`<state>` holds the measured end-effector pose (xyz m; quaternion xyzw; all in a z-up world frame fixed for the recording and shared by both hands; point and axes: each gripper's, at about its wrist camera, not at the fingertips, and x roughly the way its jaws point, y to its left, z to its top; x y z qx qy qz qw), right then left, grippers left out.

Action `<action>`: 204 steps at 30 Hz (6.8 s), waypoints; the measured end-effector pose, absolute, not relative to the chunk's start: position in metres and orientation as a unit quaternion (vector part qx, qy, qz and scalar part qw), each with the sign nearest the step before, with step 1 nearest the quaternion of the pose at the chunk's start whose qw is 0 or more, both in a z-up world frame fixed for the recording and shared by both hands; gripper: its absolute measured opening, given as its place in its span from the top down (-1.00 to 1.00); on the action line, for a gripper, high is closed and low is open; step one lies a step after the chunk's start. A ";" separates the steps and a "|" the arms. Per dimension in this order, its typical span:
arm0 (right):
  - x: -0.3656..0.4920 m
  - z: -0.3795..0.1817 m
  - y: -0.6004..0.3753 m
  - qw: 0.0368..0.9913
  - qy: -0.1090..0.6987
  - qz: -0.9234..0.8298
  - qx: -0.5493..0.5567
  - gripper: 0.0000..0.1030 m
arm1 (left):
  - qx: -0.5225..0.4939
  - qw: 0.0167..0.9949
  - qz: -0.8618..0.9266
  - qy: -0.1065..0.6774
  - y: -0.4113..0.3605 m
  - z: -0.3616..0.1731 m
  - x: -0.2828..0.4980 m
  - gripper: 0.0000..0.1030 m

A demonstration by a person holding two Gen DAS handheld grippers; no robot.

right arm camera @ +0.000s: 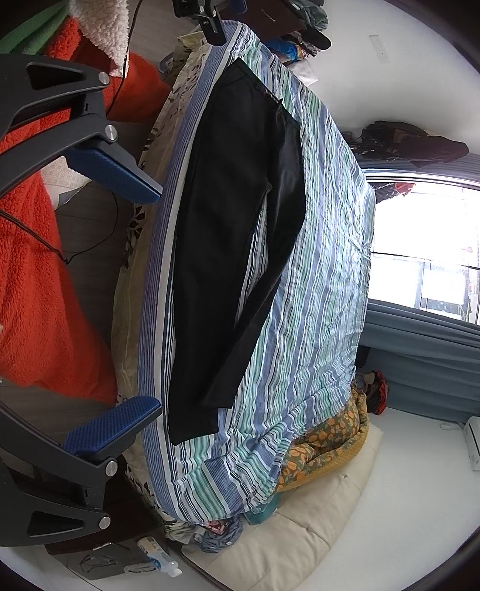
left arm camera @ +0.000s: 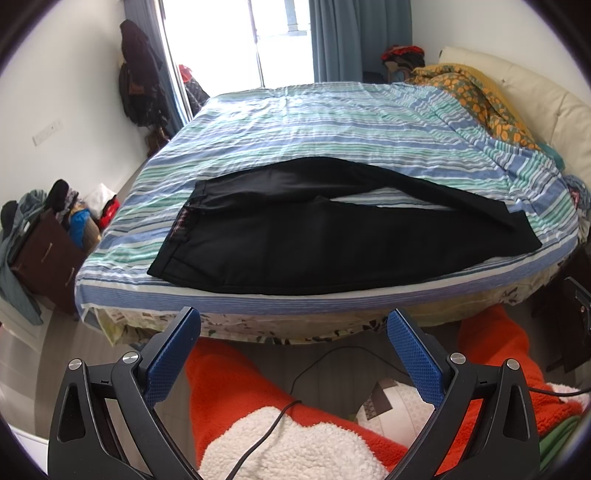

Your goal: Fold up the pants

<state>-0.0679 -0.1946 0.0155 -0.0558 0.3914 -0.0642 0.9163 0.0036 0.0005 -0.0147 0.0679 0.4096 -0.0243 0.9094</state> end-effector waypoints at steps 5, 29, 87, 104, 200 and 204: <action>-0.068 0.014 -0.193 0.916 0.392 -0.064 -0.056 -0.99 | 0.068 0.910 -0.024 0.409 0.001 -0.015 0.004 -0.97; -0.071 0.014 -0.184 0.920 0.388 0.022 -0.044 -0.99 | 0.083 0.919 -0.100 0.372 -0.015 -0.003 0.005 -0.98; 0.369 -0.238 -0.595 0.792 0.437 -0.060 0.422 0.04 | -0.005 0.818 -0.094 0.567 -0.063 -0.136 0.191 -0.97; 0.323 -0.159 -0.609 0.855 0.443 -0.180 0.200 0.35 | -0.003 0.874 -0.049 0.484 -0.022 -0.137 0.354 -0.98; 0.439 -0.205 -0.600 0.827 0.538 -0.063 0.149 -0.50 | -0.006 0.899 0.027 0.436 -0.016 -0.238 0.403 -0.99; 0.431 -0.199 -0.586 0.840 0.525 -0.057 0.121 0.93 | -0.006 0.900 0.027 0.436 -0.016 -0.239 0.404 -0.99</action>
